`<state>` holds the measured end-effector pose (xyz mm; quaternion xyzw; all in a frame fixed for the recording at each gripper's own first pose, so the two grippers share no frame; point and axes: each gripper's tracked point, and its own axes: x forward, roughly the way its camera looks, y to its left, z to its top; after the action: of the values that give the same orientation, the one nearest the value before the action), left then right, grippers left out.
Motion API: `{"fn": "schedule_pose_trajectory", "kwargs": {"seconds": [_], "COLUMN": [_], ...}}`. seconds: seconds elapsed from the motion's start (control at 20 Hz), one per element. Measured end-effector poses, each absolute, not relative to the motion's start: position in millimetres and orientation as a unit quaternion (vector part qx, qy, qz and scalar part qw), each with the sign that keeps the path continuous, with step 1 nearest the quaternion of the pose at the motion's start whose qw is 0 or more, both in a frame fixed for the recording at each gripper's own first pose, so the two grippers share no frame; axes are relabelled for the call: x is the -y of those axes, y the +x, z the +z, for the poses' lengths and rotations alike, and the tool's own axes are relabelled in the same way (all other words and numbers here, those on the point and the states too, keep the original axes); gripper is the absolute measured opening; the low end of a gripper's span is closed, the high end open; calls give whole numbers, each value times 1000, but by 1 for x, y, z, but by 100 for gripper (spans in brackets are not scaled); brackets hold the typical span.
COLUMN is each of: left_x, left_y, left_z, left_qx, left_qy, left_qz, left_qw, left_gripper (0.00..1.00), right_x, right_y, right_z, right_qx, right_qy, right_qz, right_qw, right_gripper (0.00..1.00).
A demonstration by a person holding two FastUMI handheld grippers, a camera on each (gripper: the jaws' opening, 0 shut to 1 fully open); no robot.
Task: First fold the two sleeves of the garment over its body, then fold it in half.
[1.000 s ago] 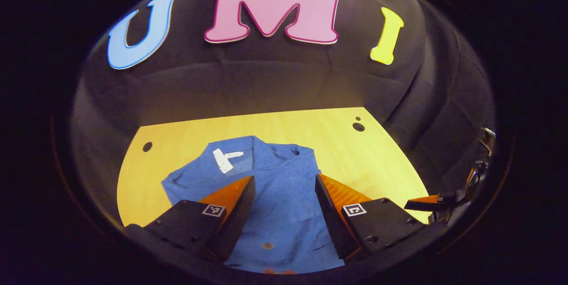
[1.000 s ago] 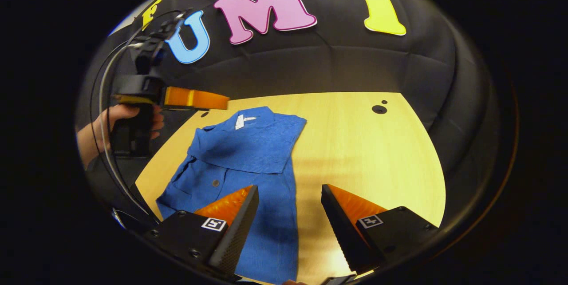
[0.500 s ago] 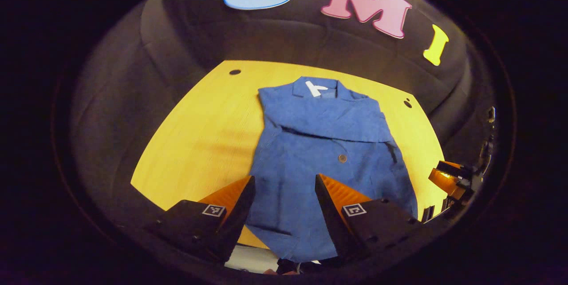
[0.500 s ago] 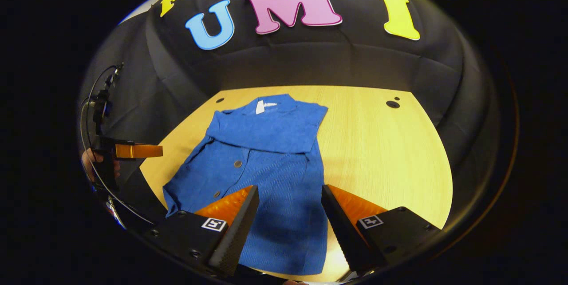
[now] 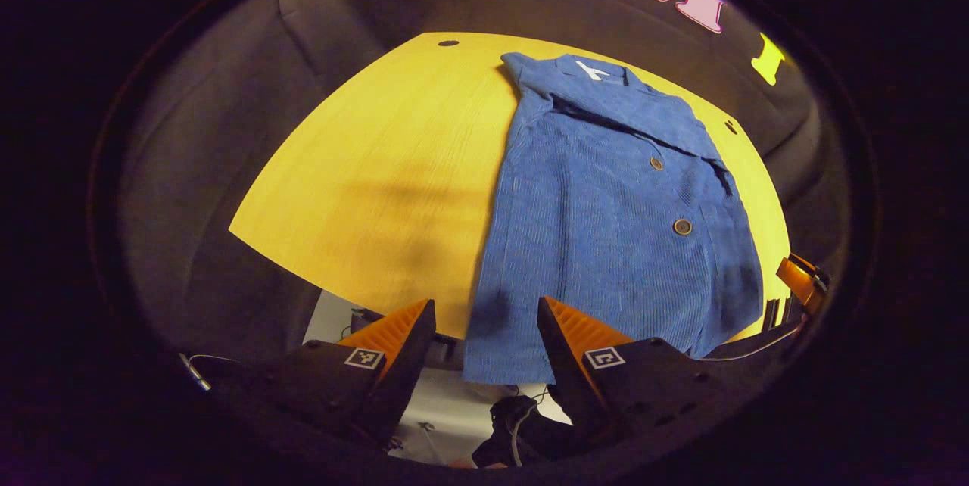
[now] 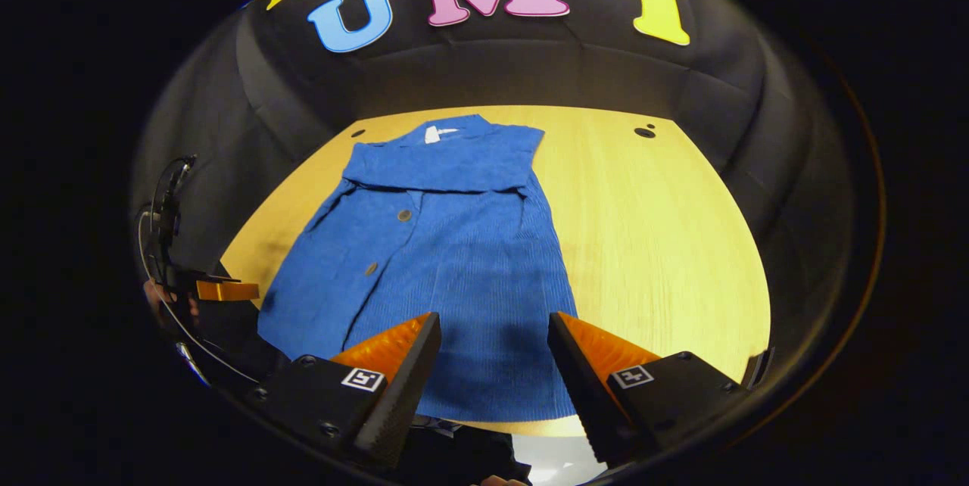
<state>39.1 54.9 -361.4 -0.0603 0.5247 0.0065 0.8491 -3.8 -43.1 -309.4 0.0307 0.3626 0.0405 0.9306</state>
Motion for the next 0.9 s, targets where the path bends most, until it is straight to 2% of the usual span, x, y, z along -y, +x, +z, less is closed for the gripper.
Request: {"fn": "schedule_pose_trajectory", "kwargs": {"seconds": [0.6, 0.9], "left_x": [-44, -46], "left_y": [39, 36], "left_z": [-395, -396], "left_qx": [-571, -575], "left_qy": [-52, -34], "left_qz": [-29, -24], "left_qw": [818, 817], "left_gripper": [79, 79], "right_x": [78, 92], "right_y": [-25, -28], "right_z": [-365, -393], "right_qx": [-449, -492], "right_qy": [16, 10], "right_qz": [-28, -31], "right_qw": [893, 870], "right_gripper": [93, 92]}}
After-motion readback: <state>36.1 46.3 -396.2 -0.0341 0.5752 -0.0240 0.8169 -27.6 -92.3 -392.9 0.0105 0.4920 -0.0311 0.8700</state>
